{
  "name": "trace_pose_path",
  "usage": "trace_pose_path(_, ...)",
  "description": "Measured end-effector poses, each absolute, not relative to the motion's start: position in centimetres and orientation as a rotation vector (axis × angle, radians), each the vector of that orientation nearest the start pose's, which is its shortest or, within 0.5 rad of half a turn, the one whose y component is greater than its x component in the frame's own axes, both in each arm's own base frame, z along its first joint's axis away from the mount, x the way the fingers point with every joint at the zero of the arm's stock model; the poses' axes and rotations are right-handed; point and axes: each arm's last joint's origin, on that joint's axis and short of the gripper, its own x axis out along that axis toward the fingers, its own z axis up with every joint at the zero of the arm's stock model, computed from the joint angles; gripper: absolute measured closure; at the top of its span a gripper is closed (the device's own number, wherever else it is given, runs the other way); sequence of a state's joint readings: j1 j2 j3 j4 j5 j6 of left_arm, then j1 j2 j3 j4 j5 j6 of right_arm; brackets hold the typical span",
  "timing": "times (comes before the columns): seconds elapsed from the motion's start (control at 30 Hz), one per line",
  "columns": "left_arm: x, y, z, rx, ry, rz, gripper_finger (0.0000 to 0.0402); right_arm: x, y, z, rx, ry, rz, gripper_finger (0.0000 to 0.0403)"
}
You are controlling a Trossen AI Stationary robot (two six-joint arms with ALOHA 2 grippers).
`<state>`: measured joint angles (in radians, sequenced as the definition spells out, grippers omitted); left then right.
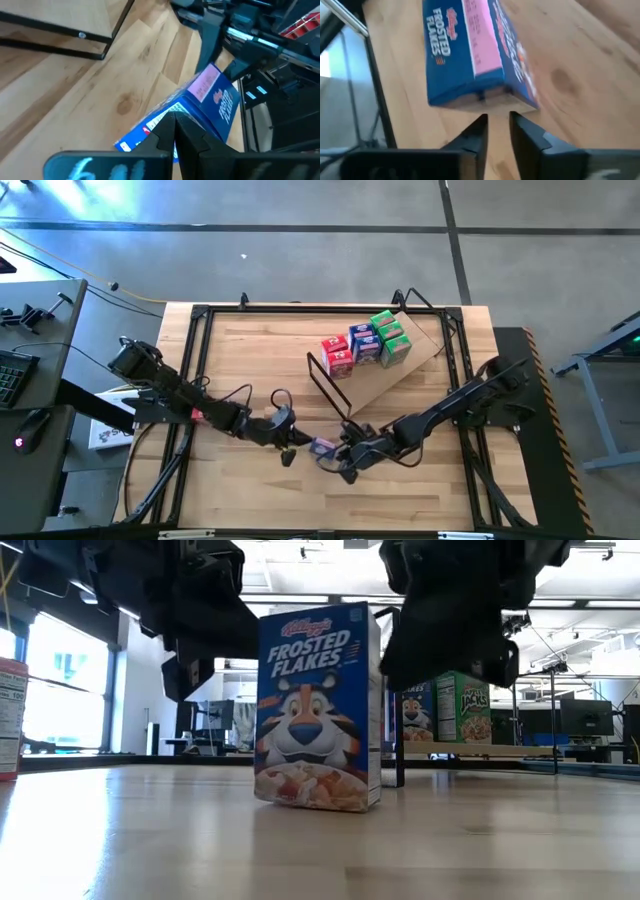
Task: Stack cereal on shelf
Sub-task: Put the blue cereal box on the shelf aligned with the other blue cereal boxes
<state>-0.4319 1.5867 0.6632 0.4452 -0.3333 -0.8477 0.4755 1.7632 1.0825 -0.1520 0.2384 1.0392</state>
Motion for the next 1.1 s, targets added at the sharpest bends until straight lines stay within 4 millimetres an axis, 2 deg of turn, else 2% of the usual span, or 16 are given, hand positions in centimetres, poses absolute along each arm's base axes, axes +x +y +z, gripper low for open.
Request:
trace_pose_path(0.13, 28.1, -11.7, 16.5, -0.607, 0.433, 0.103, 0.0401, 31.8, 15.6, 19.5, 0.631, 0.835, -0.174, 0.0283)
trace_pose_path(0.27, 27.9, -12.3, 16.7, -0.551, 0.410, 0.101, 0.0401, 31.0, 15.8, 21.6, 0.530, 0.837, -0.135, 0.0218)
trace_pose_path(0.43, 26.7, -12.9, 16.0, -0.518, 0.400, 0.146, 0.0401, 32.0, 16.8, 25.4, 0.413, 0.750, -0.088, 0.0140)
trace_pose_path(0.53, 26.0, -13.1, 16.0, -0.520, 0.380, 0.167, 0.0401, 33.2, 17.3, 26.6, 0.359, 0.733, -0.101, 0.0107)
trace_pose_path(0.77, 24.0, -12.8, 16.7, -0.500, 0.342, 0.172, 0.0401, 37.1, 17.3, 26.5, 0.243, 0.893, -0.195, 0.0086)
trace_pose_path(0.93, 22.3, -12.6, 16.7, -0.496, 0.322, 0.180, 0.0401, 39.5, 16.5, 26.0, 0.261, 0.997, -0.241, 0.0086)
trace_pose_path(1.1, 21.5, -12.8, 16.7, -0.486, 0.309, 0.188, 0.0401, 40.9, 15.8, 25.2, 0.290, 1.078, -0.234, 0.0086)
